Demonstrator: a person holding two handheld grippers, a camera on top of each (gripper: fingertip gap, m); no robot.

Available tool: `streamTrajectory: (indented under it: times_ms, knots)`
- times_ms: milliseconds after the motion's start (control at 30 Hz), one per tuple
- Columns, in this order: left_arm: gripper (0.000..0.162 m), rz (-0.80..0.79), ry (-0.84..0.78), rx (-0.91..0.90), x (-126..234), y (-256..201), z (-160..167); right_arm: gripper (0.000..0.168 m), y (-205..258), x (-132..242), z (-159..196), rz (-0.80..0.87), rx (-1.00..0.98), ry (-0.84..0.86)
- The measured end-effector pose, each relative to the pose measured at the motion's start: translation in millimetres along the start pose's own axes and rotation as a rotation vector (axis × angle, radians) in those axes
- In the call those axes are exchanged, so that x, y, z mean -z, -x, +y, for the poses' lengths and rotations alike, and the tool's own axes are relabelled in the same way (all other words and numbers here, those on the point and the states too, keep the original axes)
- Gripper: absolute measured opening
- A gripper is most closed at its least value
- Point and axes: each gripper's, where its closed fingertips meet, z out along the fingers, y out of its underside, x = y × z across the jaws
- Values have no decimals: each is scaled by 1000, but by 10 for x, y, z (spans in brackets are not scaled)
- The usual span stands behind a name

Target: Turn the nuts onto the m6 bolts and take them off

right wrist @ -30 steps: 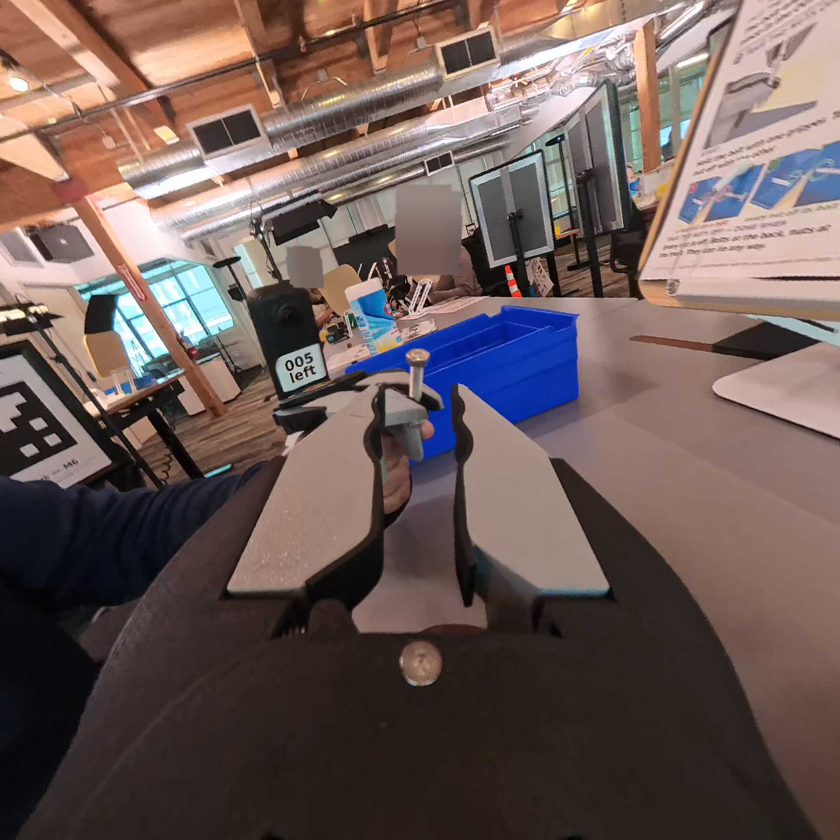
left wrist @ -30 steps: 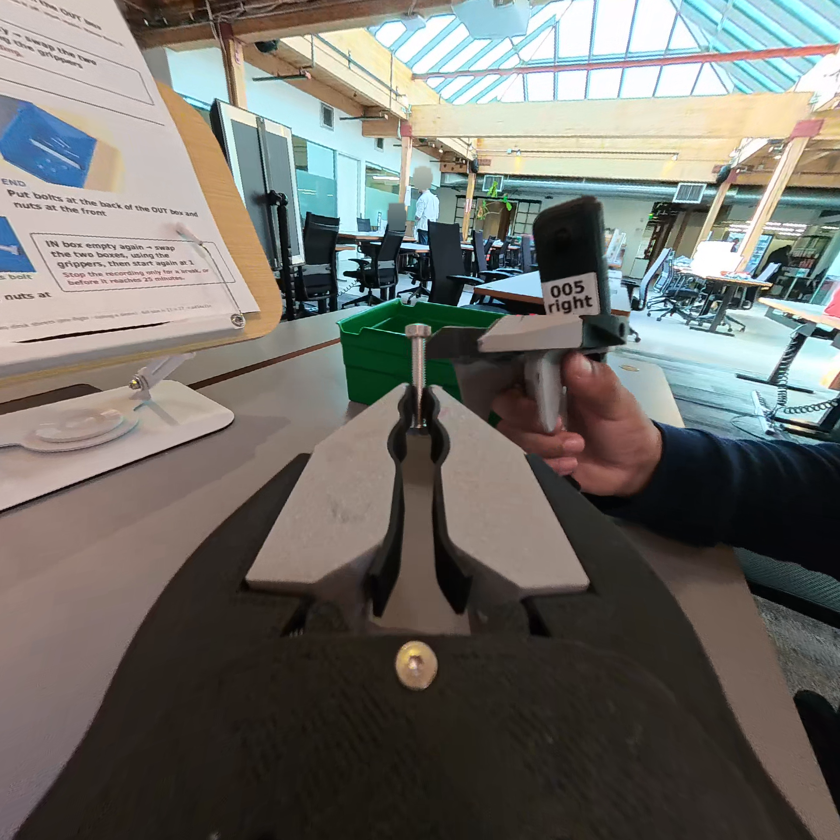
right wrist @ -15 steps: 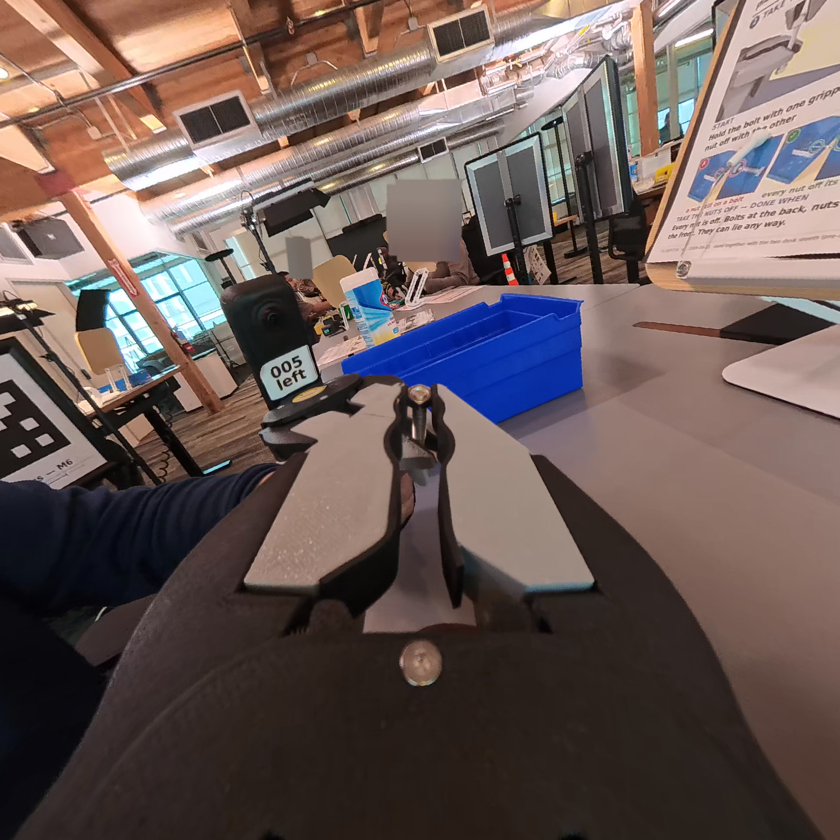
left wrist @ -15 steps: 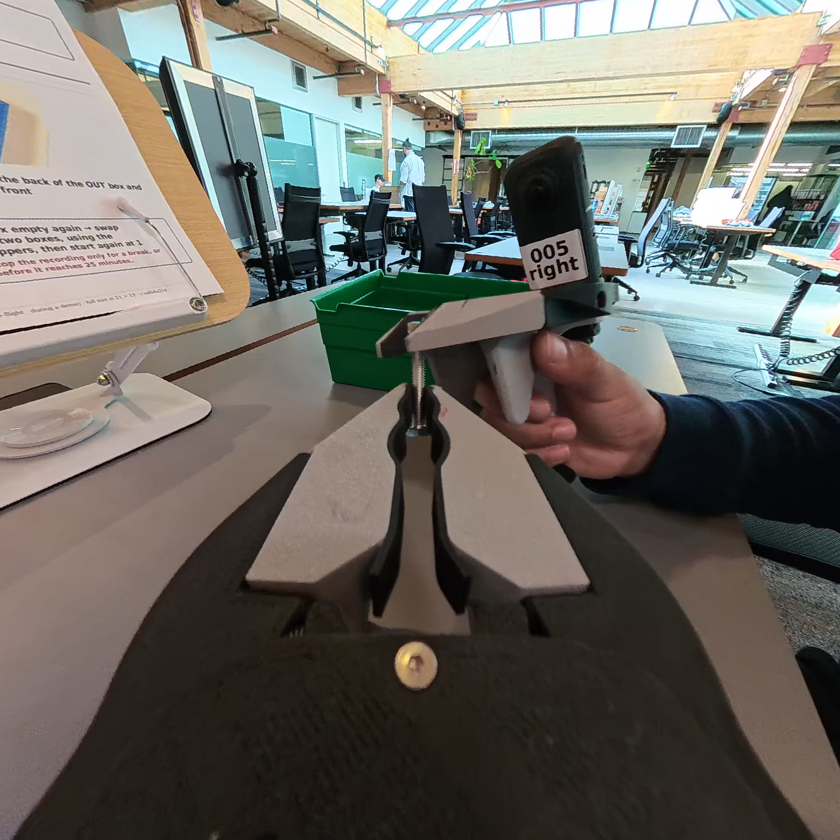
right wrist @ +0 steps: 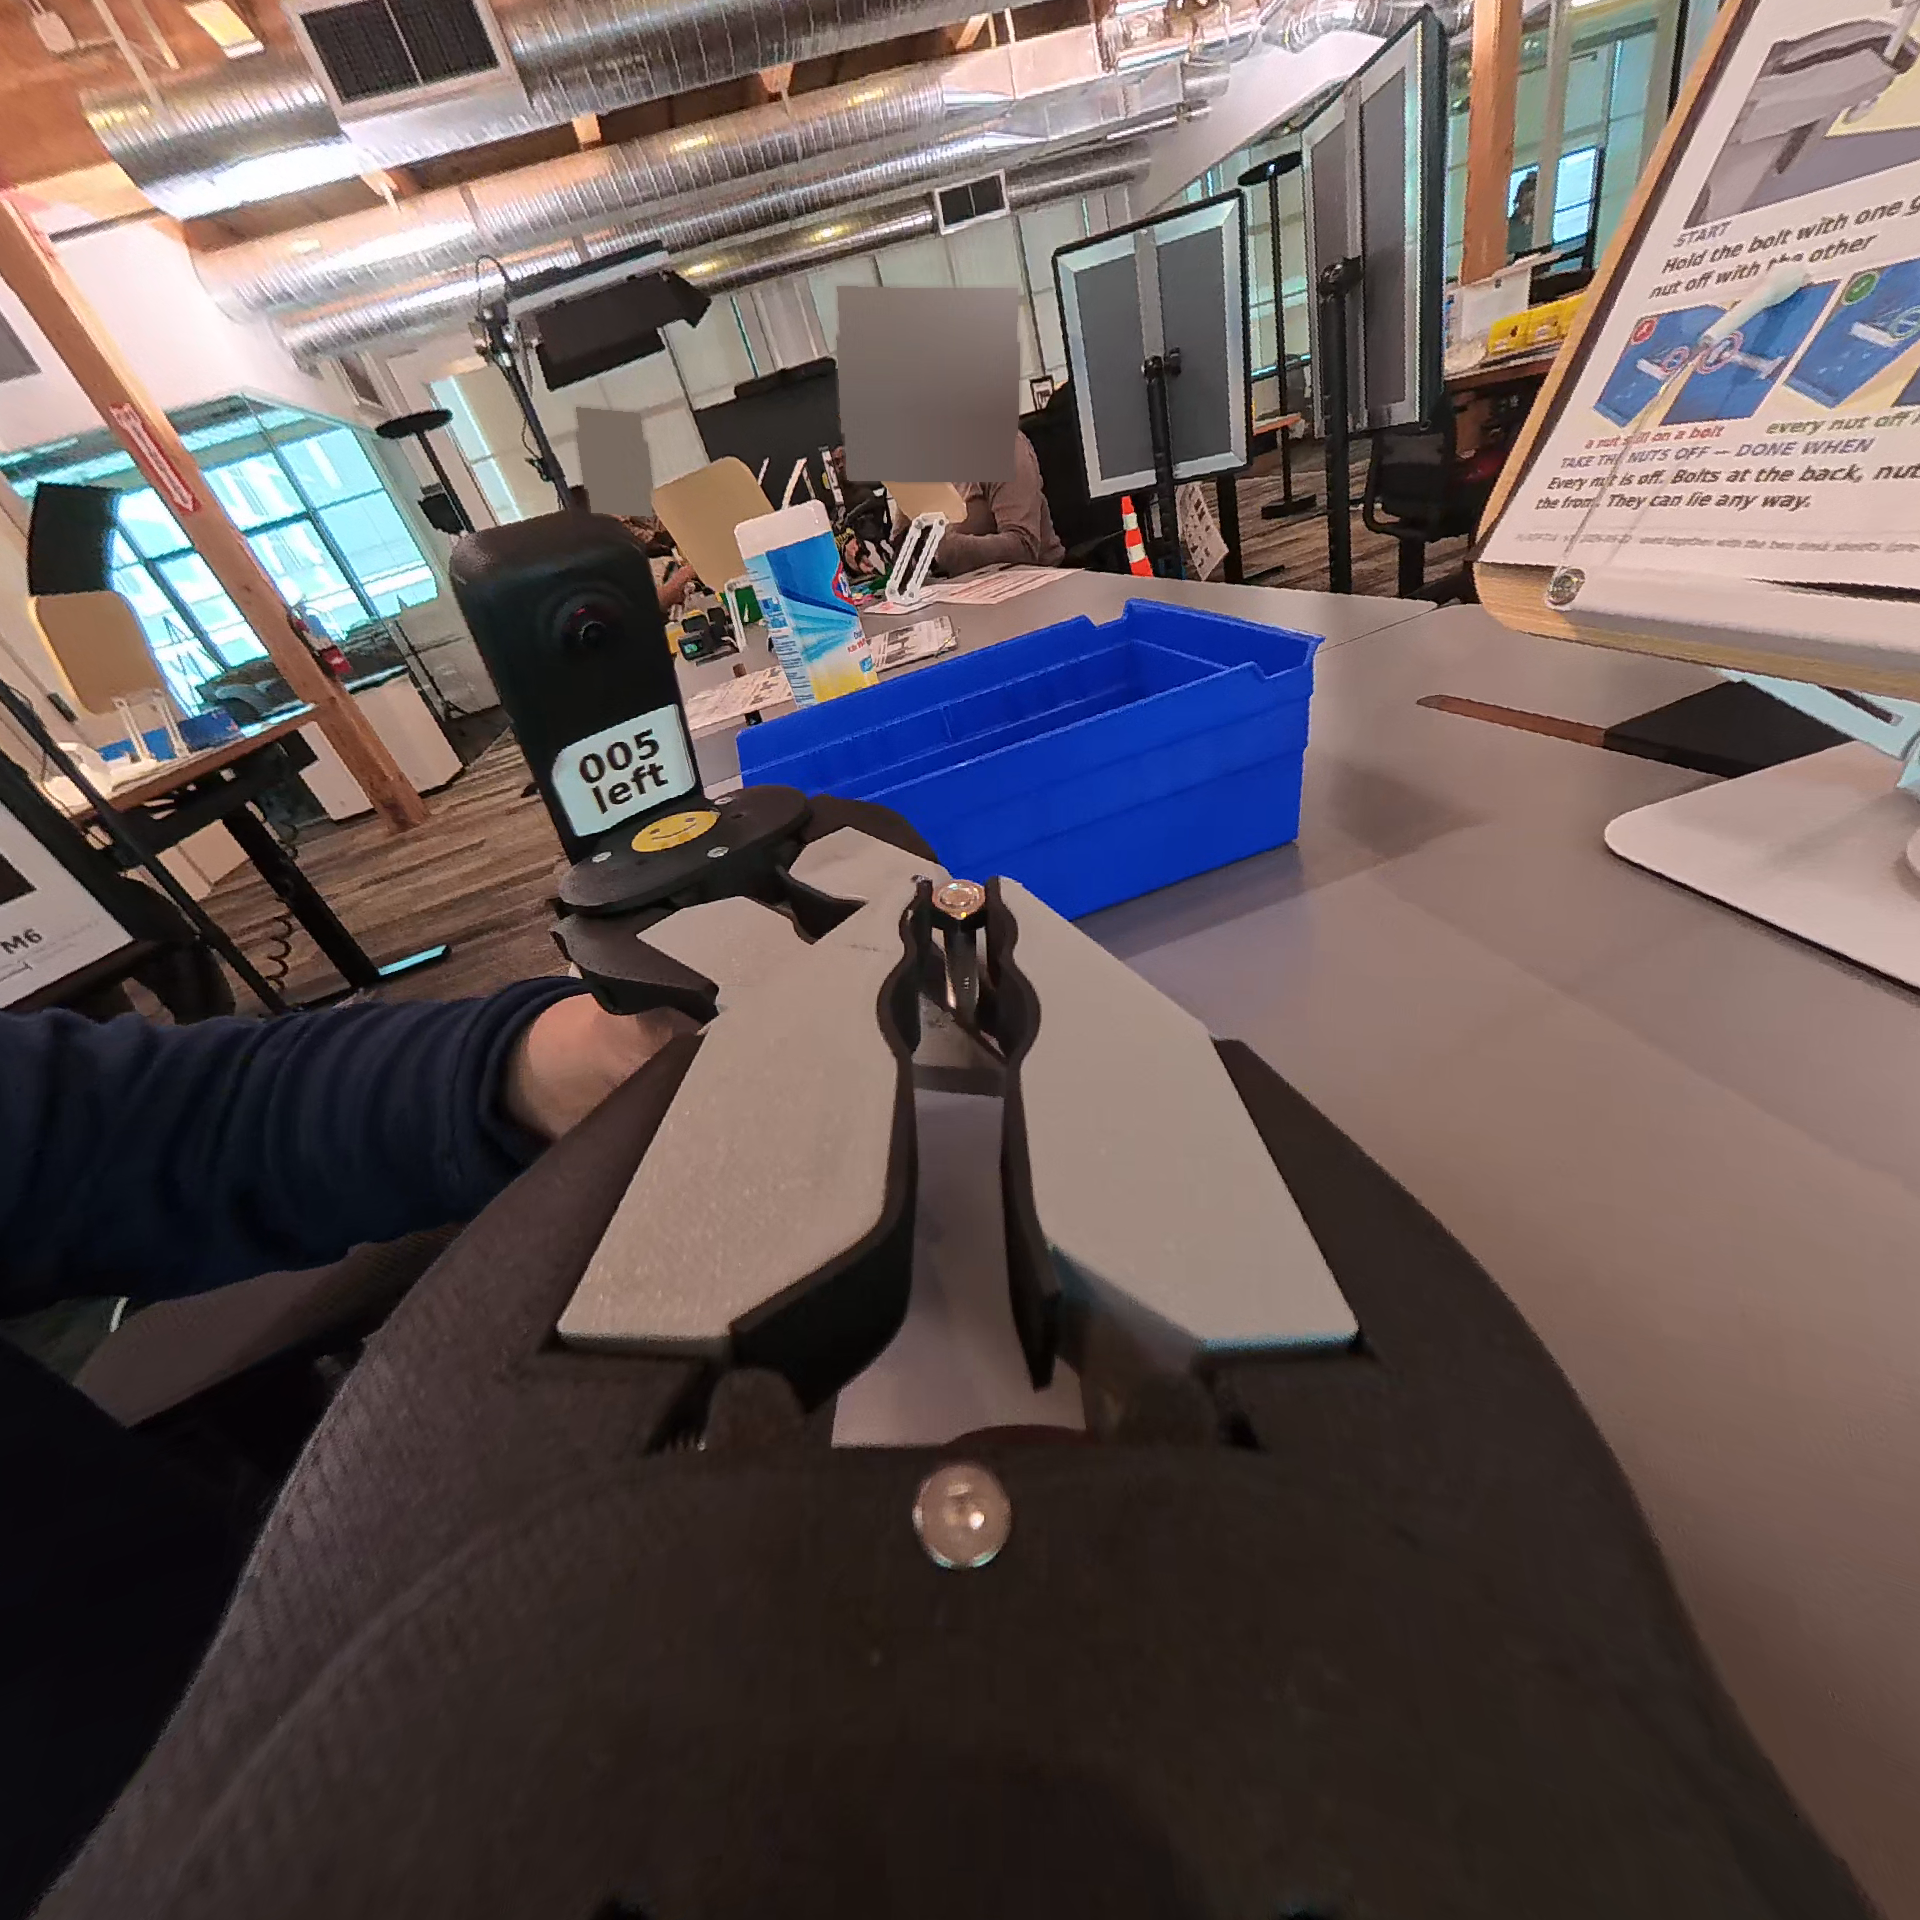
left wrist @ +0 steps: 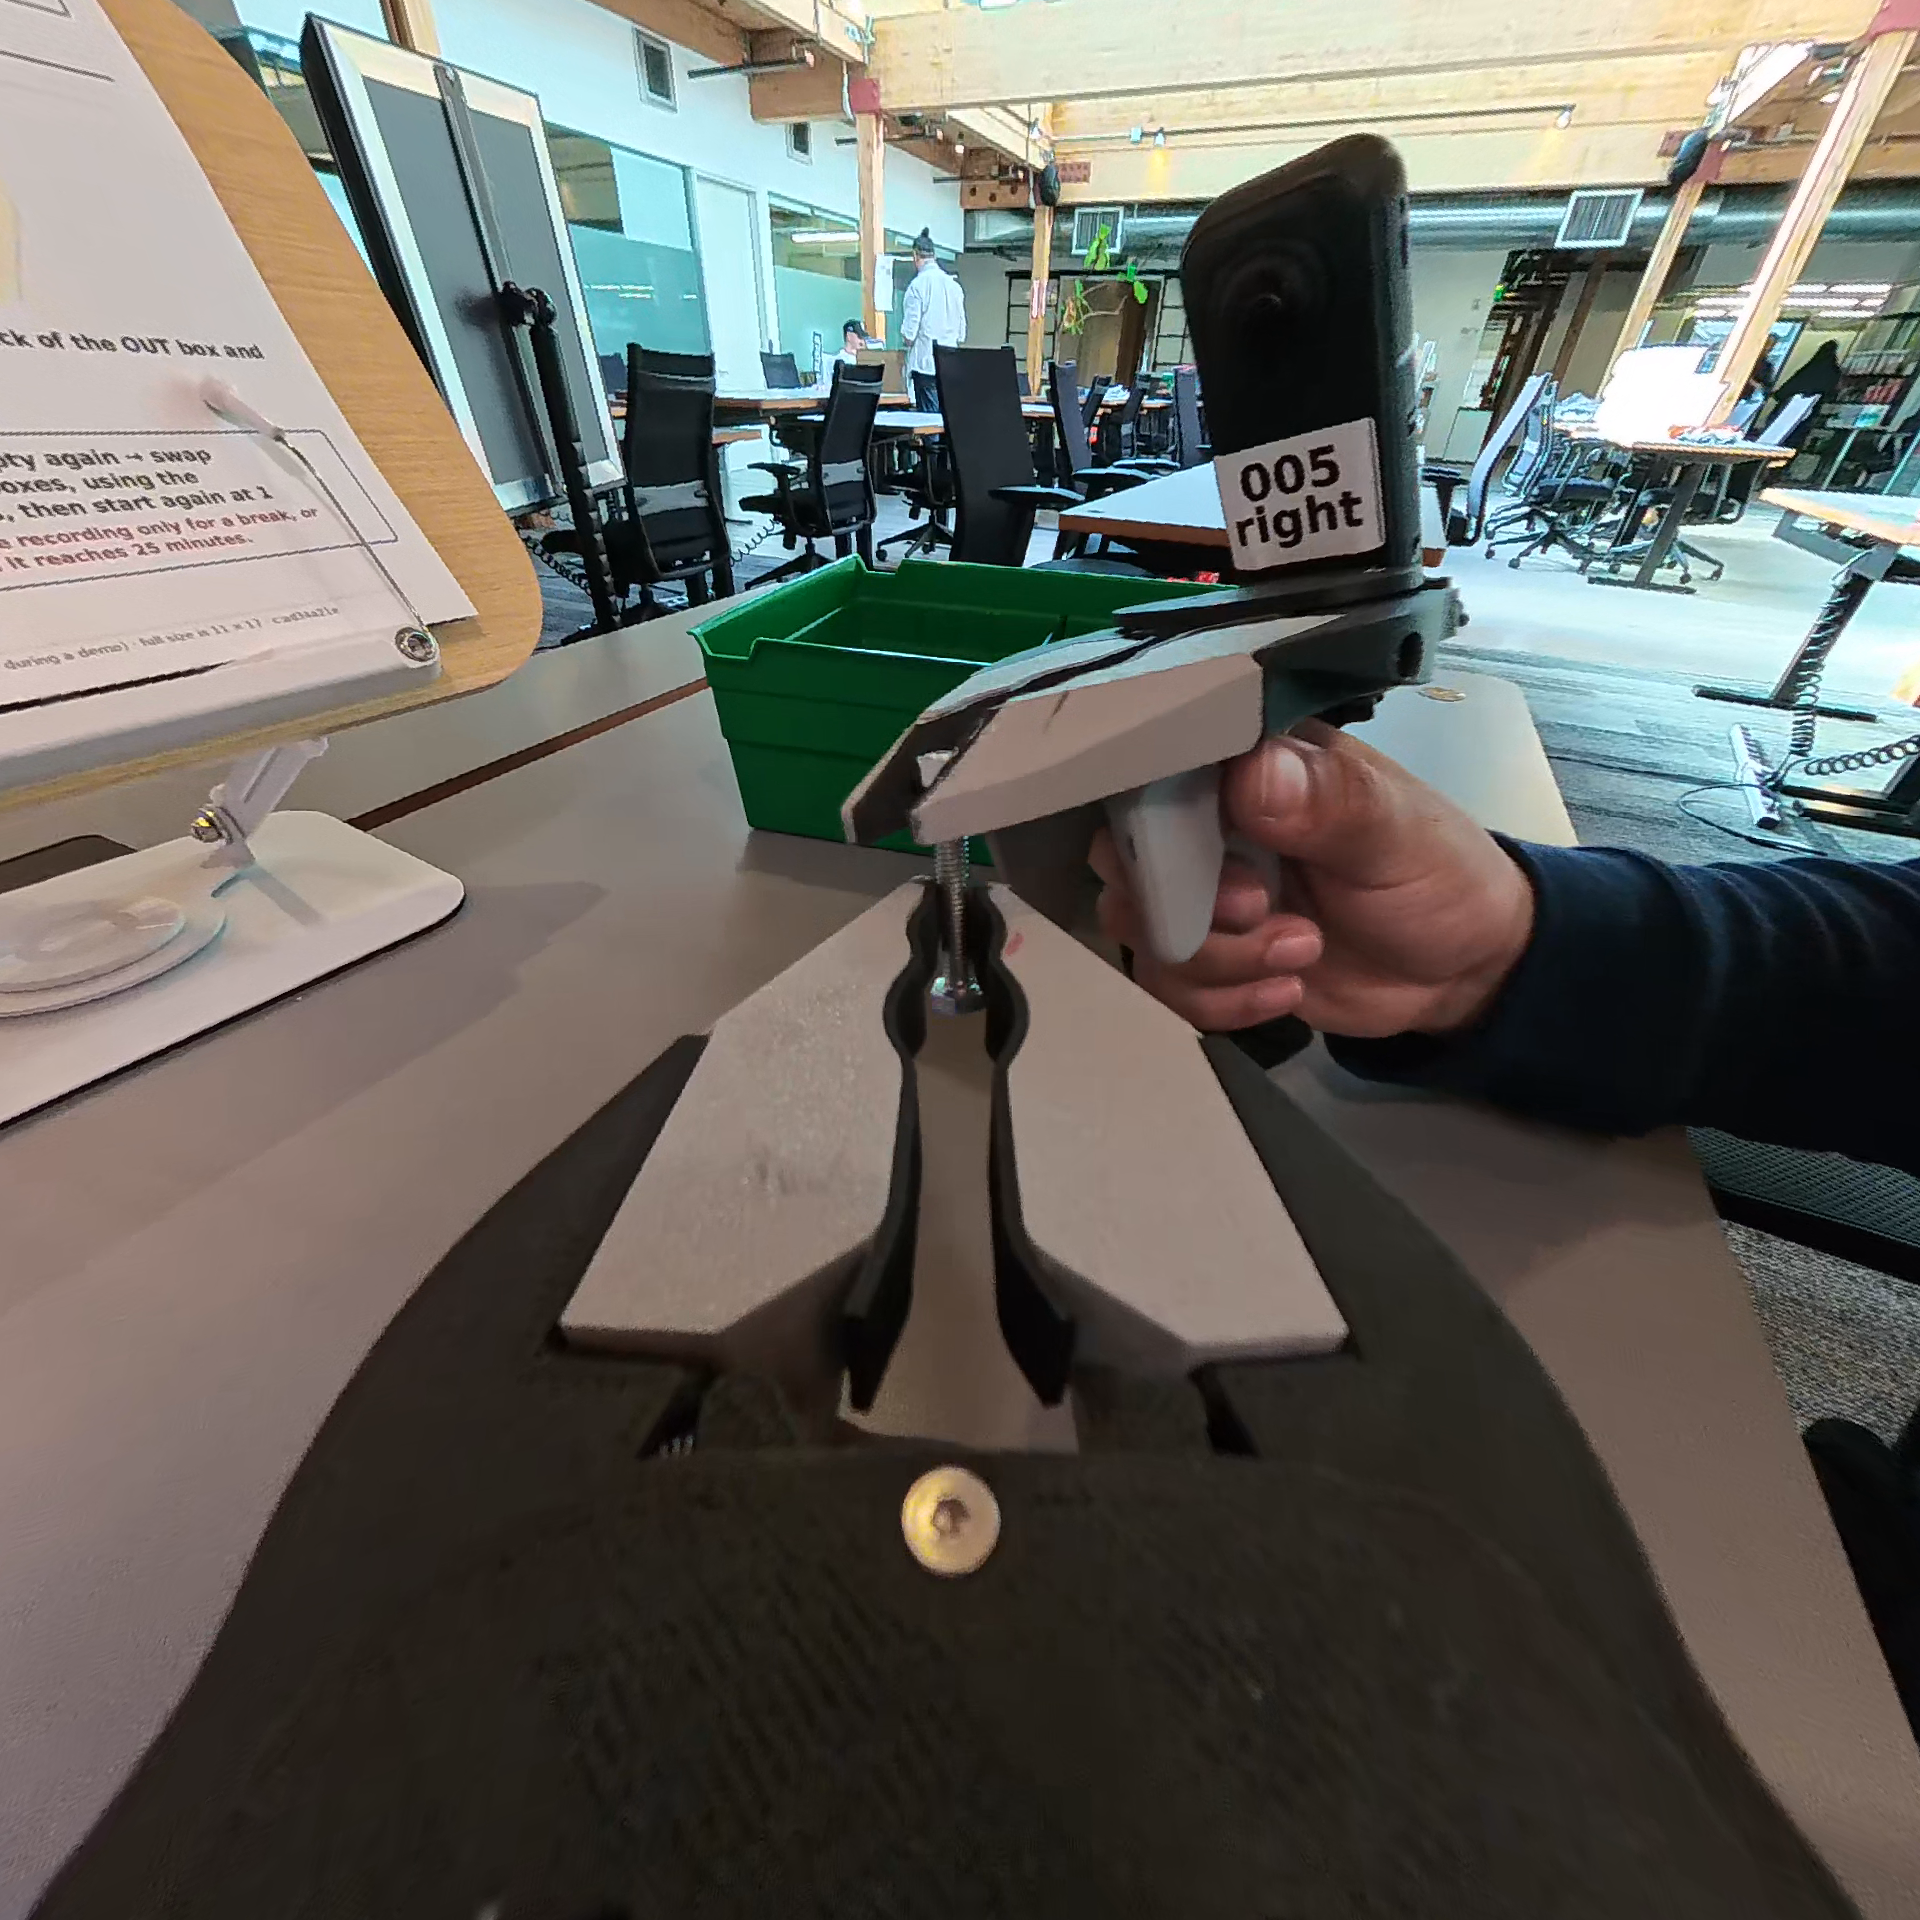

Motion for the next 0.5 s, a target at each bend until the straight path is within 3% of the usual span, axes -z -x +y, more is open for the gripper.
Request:
streamTrajectory:
  times_ms: [167, 333, 500]
  knots:
    - [3, -41, 23, -2, 10, 85, 33, 8, -24, -27, 42, 1, -30, 12]
    - [3, -108, 14, 74, 80, 293, 32, 25, -45, 14, -1, 31, 6, -9]
    - [3, -67, 37, 18, 28, 134, 37, 26, 5, -39, 33, 15, 13, -1]
